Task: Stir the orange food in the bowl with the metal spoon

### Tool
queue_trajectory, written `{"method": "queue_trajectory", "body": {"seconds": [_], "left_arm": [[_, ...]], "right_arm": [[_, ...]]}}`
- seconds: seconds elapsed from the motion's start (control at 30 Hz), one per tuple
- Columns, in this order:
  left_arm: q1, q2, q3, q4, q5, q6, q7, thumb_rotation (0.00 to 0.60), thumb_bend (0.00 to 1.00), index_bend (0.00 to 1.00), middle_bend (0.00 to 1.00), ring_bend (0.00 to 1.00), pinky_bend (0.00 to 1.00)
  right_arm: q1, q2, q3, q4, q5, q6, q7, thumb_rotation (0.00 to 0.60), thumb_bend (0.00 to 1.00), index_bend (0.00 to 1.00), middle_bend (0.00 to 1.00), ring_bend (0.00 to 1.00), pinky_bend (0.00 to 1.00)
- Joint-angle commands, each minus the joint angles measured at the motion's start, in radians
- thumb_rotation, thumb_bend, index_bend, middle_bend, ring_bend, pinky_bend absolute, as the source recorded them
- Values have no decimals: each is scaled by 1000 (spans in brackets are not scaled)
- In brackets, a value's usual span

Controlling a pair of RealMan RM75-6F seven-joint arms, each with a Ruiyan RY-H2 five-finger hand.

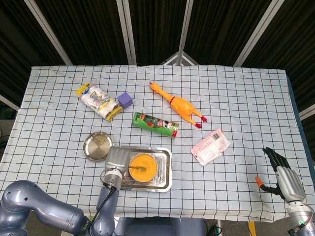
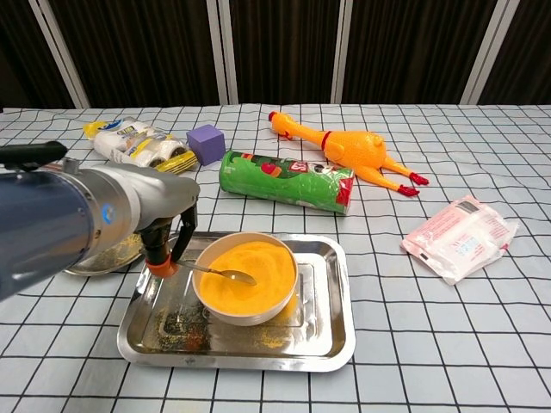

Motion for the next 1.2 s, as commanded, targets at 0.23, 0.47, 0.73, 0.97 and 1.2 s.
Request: {"method": "queue_trajectory", "body": {"seconds": [0.23,0.47,0.73,0.97,1.2], "left_arm": [[23,47,31,-51,39,2,-27,600,773,858,1000,1000,1000],[27,57,28,-35,83,-7,-64,600,773,858,1000,1000,1000],[23,50,78,-15,120,1,-44,600,773,858,1000,1000,1000],[24,59,127,-12,201,10,-38,600,773,858,1000,1000,1000],[56,84,113,-21,228,-5,-97,600,772,858,1000,1000,1000]], "right_arm": [[1,-1,0,-1,3,-2,-3,600,405,0,0,0,0],[1,0,1,-1,5,-2,-2,600,405,0,0,0,0],[1,1,1,-2,7,-5,2,600,404,0,0,0,0],[2,1,1,-2,7,-6,2,600,405,0,0,0,0],[1,1,1,-2,6,-4,1,600,405,0,0,0,0]]}}
